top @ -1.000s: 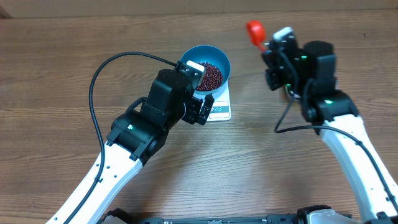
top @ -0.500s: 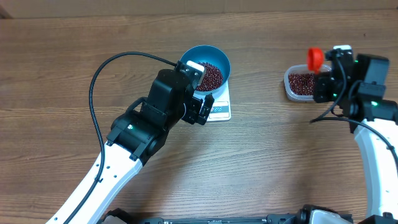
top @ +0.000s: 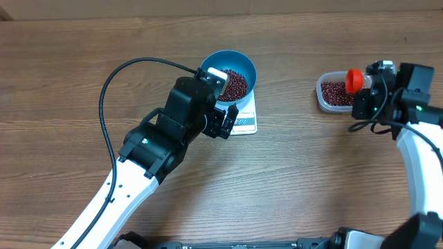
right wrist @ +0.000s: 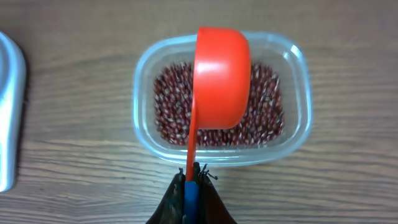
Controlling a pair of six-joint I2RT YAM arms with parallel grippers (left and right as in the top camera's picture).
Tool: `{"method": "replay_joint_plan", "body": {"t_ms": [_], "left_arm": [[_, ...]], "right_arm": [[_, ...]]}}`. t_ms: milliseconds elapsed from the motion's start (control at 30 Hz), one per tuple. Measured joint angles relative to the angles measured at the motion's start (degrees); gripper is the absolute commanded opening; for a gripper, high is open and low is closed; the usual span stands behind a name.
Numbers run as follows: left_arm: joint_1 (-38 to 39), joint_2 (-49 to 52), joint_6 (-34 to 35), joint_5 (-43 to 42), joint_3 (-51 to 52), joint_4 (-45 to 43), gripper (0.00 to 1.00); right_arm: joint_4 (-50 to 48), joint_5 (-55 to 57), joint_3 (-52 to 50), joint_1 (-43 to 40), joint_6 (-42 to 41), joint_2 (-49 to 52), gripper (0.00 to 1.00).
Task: Scoop item into bowl and weigh 150g on scale
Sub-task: 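Dip and drag the red scoop through the beans with the right gripper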
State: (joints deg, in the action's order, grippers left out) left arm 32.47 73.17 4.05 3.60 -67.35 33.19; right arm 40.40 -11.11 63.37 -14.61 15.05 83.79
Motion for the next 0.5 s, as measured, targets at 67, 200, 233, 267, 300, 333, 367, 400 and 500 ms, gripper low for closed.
{"method": "replay_joint_plan", "body": {"t_ms": [67,200,233,267,300,333,367,400,500], "left_arm": [[0.0,0.0,0.0,0.0,0.0,0.02,0.99],[0.0,0.0,0.0,0.0,0.0,0.0,1.0],[0.0,0.0,0.0,0.0,0.0,0.0,1.0],[0.0,0.0,0.0,0.0,0.0,0.0,0.99],[0.0,0.0,0.0,0.0,0.0,0.0,1.0],[0.0,0.0,0.0,0.0,0.0,0.02,0.99],[0.0,0.0,0.0,0.0,0.0,0.0,1.0],[0.0,0.0,0.0,0.0,0.0,0.0,1.0],[0.0,0.0,0.0,0.0,0.0,0.0,0.99]], "right_arm": [[-0.13,0.26,0.0,0.0,0.0,2.58,0.04],[-0.9,0.85,0.0,0.0,-0.02,6.69,0.04],[-0.92,0.96,0.0,0.0,-0.02,7.34,0.04],[-1.05,1.05,0.0,0.02,0.0,7.98,0.04],[-1.36,1.07,0.0,0.02,0.0,8.35,0.04],[-1.55,1.05,0.0,0.0,-0.02,8.46,0.04],[-1.92,1.07,0.0,0.02,-0.02,8.66,0.04],[-2.08,1.07,0.0,0.0,-0.02,8.74,0.04],[-2.78,1.07,0.0,0.0,0.0,8.87,0.04]]}}
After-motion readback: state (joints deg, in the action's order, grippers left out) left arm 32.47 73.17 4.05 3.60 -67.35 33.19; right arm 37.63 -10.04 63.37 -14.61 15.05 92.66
